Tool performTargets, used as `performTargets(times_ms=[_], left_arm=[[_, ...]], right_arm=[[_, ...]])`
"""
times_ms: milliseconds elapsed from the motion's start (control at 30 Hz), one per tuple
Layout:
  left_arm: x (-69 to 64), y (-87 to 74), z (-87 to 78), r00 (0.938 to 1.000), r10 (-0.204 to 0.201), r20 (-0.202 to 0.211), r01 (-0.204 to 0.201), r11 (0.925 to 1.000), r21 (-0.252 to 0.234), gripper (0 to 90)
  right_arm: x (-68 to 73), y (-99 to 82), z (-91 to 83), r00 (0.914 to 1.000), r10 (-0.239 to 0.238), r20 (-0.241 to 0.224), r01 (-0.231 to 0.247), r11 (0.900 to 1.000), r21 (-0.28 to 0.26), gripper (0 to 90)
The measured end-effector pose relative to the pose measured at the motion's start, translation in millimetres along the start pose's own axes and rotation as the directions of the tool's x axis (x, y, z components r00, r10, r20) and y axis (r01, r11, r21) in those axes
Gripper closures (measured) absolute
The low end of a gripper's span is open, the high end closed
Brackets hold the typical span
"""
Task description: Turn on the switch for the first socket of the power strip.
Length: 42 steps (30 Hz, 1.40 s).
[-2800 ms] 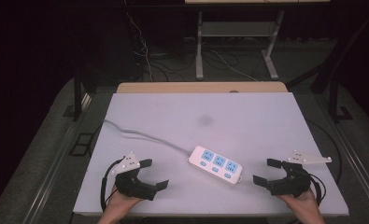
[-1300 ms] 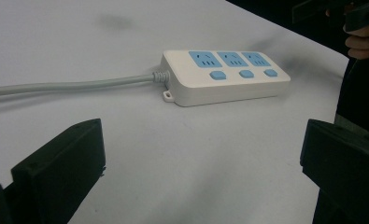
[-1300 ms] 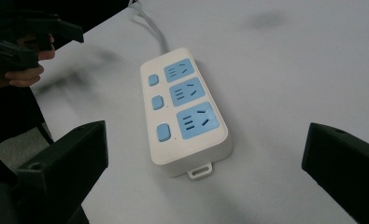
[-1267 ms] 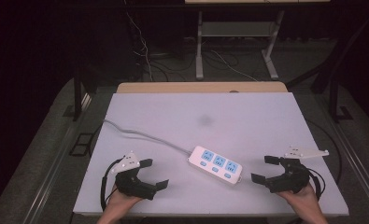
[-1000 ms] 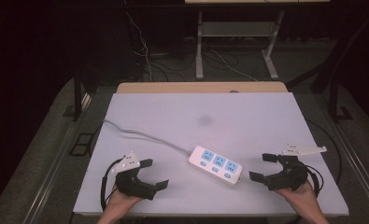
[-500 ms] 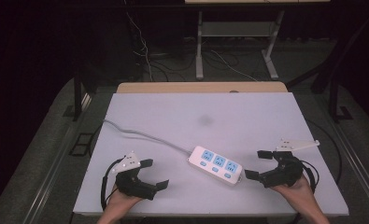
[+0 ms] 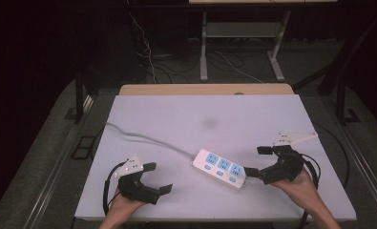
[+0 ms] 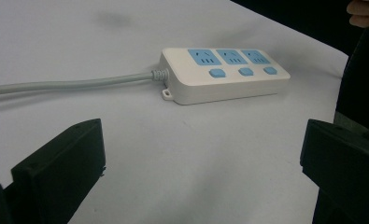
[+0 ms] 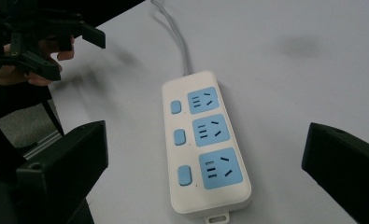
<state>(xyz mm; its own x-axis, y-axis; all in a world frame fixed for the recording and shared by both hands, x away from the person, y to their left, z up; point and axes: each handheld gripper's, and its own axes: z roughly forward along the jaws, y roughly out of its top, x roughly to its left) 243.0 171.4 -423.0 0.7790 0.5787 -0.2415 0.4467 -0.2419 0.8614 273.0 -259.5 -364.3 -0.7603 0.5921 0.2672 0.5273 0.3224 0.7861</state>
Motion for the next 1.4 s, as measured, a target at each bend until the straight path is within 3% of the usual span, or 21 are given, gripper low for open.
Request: performTargets(times_ms=[633,1400], left_arm=[[-0.1,0.0,0.7,1.0,0.002,0.004,-0.002,1.0,0.004,0.0],[0.2,-0.1,1.0,1.0,0.003,0.004,-0.003,1.0,0.006,0.0]], right_arm=[[6.7,27.8,20.9,0.9985,-0.048,-0.028,0.049,0.9972,0.057,0.1],[12.8,43.9,68.1,0.9952,-0.075,-0.062,0.085,0.9834,0.16,0.1]])
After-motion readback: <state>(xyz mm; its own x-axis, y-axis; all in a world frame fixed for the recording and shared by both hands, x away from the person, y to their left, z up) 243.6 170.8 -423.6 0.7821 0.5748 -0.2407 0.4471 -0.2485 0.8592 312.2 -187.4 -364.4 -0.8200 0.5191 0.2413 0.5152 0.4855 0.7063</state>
